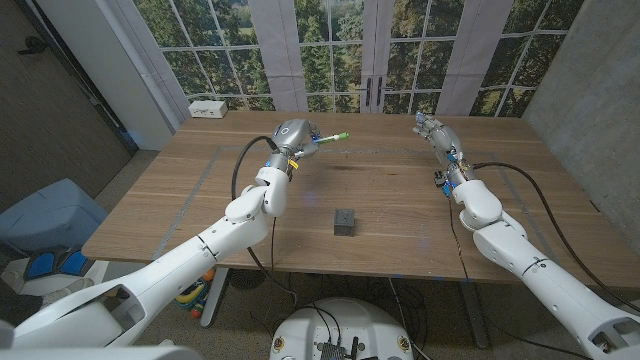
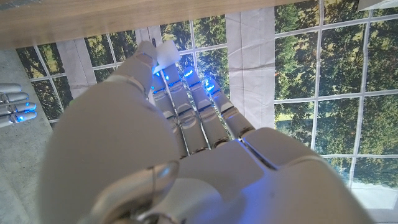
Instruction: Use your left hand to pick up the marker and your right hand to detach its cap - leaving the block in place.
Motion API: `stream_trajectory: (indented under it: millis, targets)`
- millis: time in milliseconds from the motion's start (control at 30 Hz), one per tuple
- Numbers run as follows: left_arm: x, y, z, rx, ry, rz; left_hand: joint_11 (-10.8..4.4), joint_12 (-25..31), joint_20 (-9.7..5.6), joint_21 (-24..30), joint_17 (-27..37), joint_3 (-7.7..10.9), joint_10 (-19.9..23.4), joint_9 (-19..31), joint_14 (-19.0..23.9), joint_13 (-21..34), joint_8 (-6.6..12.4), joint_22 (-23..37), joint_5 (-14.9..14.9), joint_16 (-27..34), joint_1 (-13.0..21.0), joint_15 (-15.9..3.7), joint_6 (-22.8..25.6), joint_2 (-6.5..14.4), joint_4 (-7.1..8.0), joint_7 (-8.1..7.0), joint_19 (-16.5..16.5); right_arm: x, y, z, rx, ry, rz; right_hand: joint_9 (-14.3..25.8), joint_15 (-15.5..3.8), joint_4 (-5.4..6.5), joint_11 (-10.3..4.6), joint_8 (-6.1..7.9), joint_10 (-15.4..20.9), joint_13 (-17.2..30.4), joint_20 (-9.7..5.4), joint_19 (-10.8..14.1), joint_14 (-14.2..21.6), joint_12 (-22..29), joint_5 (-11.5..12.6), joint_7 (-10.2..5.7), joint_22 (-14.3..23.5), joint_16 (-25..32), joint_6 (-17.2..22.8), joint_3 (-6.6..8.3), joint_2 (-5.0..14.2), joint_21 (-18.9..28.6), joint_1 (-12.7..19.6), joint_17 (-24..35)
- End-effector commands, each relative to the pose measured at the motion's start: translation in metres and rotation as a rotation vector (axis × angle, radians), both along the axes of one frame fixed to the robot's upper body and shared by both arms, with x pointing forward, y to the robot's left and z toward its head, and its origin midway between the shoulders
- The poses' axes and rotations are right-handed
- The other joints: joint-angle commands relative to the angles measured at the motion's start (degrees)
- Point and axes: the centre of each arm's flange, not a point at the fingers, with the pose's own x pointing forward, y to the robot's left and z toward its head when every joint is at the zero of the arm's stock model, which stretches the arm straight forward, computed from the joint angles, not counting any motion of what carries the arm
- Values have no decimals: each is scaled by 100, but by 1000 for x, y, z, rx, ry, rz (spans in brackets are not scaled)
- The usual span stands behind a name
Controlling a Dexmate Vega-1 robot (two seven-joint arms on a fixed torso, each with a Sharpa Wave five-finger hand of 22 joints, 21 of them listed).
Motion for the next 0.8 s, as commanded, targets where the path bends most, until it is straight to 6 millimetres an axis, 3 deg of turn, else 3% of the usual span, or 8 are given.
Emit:
stream_trajectory:
  millis: [33, 167, 800]
  targets:
    - [-4, 3, 5, -18, -37, -24, -811, 10, -3, 44, 8, -9, 873, 52, 57, 68, 48, 32, 50, 14, 337, -886, 22, 347, 3, -33, 43, -8, 10, 6, -74, -22, -27, 28, -12, -34, -9, 44, 61, 26, 35, 45, 36, 41, 32, 0, 25, 42, 53, 14, 68, 30, 24, 20]
    - [-4, 4, 6, -20, -44, -29, -806, 3, -2, 51, 8, -35, 881, 51, 57, 84, 79, 33, 67, 0, 349, -886, 122, 352, 6, -98, 40, -10, 12, 7, -96, -24, -32, 29, 2, -40, -61, 45, 79, 27, 38, 49, 46, 46, 35, -4, 26, 48, 62, 11, 70, 31, 33, 22]
    - [-6, 3, 7, -14, -47, -27, -809, -18, -10, 73, 12, -68, 885, 43, 70, 104, 80, 35, 89, -12, 368, -887, 145, 363, 10, -101, 63, -25, 28, 16, -200, -59, -64, 30, -14, -63, -106, 43, 102, 32, 42, 59, 52, 44, 44, -62, 30, 56, 78, -3, 67, 29, 73, 29]
